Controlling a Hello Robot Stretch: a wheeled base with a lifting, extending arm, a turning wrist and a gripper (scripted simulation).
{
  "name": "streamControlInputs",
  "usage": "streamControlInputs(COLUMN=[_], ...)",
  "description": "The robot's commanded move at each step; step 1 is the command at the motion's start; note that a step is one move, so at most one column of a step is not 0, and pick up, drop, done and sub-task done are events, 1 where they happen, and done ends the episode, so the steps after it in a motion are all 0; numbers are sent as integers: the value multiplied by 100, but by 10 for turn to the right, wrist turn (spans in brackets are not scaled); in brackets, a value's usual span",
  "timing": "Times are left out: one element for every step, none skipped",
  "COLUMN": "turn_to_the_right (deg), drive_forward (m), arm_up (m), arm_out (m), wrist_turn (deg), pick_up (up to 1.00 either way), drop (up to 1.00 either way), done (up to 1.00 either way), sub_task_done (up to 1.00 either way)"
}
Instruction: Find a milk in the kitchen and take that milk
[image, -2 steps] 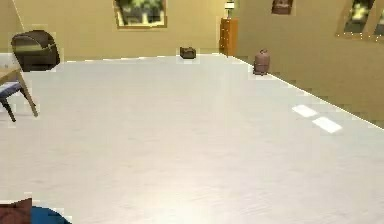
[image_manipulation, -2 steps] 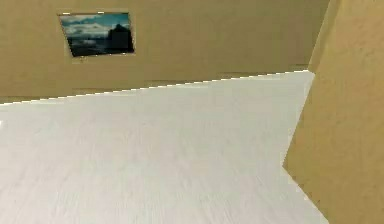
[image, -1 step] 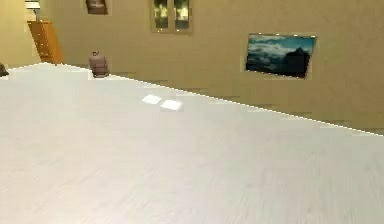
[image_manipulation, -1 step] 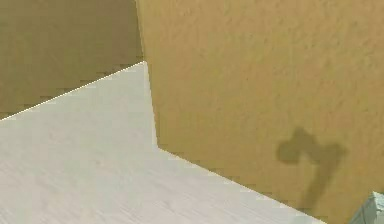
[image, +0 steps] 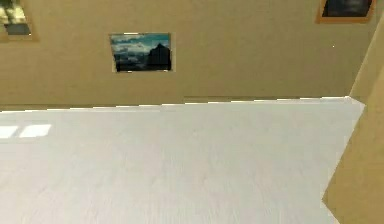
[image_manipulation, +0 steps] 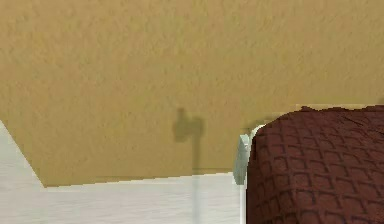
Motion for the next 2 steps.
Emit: streamControlInputs(turn_to_the_right=[0,210], drive_forward=[15,0], arm_up=[0,0], arm_out=[0,0], wrist_turn=[0,0], pick_up=[0,0], drop=[0,0], done=[0,0], sub_task_done=[0,0])
